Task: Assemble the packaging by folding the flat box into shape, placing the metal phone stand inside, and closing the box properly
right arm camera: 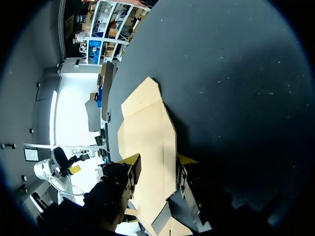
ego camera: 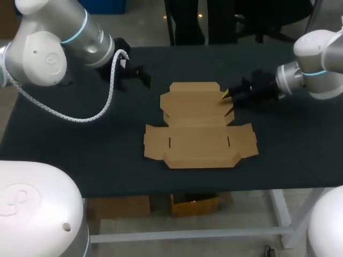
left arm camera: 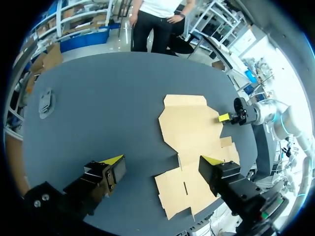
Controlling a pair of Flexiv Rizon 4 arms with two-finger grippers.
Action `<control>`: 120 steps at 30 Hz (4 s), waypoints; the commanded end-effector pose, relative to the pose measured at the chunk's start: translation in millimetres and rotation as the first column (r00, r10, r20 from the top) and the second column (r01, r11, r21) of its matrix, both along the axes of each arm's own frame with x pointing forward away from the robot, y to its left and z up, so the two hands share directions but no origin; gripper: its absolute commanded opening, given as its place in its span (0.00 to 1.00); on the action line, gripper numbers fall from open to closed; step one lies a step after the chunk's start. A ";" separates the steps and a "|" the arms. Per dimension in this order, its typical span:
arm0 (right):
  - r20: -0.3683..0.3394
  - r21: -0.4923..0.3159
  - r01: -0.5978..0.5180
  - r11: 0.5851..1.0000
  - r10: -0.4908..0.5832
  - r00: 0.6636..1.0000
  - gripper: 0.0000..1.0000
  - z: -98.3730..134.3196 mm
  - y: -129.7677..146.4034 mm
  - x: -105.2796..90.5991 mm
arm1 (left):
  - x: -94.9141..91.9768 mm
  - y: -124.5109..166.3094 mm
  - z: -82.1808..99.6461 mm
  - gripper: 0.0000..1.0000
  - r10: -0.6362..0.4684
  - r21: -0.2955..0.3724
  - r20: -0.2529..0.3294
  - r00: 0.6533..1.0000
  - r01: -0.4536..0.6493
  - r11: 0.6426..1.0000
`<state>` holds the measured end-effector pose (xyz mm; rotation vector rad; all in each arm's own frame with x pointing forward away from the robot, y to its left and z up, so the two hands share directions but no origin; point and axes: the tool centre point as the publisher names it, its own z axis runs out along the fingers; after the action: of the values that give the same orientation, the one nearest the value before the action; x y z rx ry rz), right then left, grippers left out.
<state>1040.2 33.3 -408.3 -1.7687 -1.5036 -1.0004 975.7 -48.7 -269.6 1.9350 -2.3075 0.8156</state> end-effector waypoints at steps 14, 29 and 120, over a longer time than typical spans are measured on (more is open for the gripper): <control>0.100 0.089 0.002 0.996 -0.011 0.995 0.00 14.0 -3.2 -5.9 | -0.1 0.3 -1.9 1.00 -0.021 -0.023 -0.007 1.000 0.021 1.000; 0.272 0.169 -0.037 0.985 -0.011 0.962 0.00 50.8 -8.7 -4.9 | 8.7 -5.1 2.9 1.00 -0.072 -0.073 0.045 0.996 0.075 0.994; 0.620 0.351 -0.222 0.910 -0.048 0.783 0.00 144.3 32.1 9.8 | 72.4 -58.8 21.3 0.64 -0.342 -0.463 0.456 0.821 0.548 0.697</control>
<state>1045.9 65.2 -261.4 -1.1177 -1.5721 -1.8131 1040.9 -105.3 -245.6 1.0084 -2.1806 1.6328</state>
